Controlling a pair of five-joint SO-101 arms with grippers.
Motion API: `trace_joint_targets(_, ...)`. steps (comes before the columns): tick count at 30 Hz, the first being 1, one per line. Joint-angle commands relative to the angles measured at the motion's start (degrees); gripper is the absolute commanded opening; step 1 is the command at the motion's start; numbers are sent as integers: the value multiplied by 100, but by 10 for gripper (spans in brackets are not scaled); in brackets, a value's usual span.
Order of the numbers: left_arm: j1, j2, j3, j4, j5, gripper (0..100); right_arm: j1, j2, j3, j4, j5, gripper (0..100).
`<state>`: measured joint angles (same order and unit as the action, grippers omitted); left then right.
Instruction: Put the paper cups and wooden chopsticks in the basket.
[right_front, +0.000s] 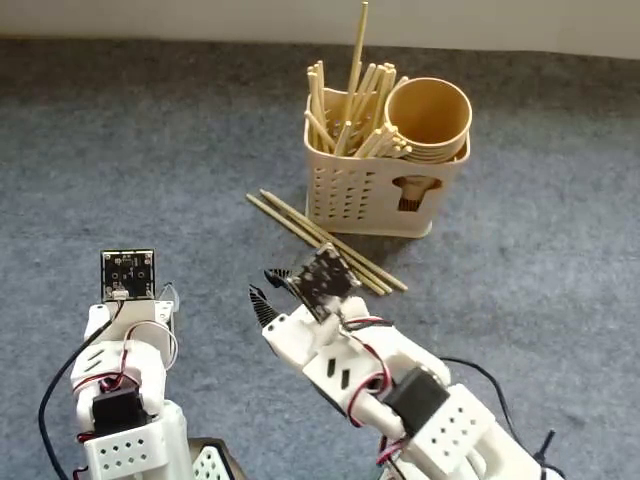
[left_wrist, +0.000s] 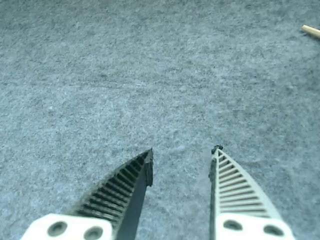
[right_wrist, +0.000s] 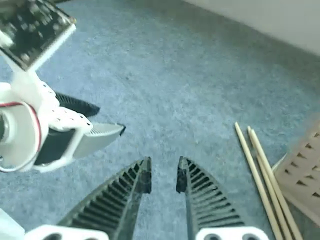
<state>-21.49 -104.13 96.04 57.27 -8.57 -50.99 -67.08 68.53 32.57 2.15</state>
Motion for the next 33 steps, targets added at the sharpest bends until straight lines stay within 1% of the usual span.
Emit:
trace_joint_targets(1,-40,-22,110,0,-35,188,22,1024,-171,-119,-9,91)
trace_joint_targets(7,-40,-22,110,0,-35,188,514,2316,-848,-92,-9,91)
trace_joint_targets(14,-40,-22,110,0,-35,188,998,3398,-1226,-84,44,91)
trace_joint_targets(19,-40,-22,110,0,-35,188,1262,4013,-1411,-84,1055,91)
trace_joint_targets(21,-48,-22,110,0,-35,188,1279,4163,-1411,-84,1319,91)
trace_joint_targets(27,-57,-22,110,0,-35,188,1455,4400,-1604,119,1389,91)
trace_joint_targets(31,-57,-22,110,0,-35,188,1886,4673,-2185,611,1398,91)
trace_joint_targets(33,-57,-22,110,0,-35,188,2044,4919,-2448,690,1398,91)
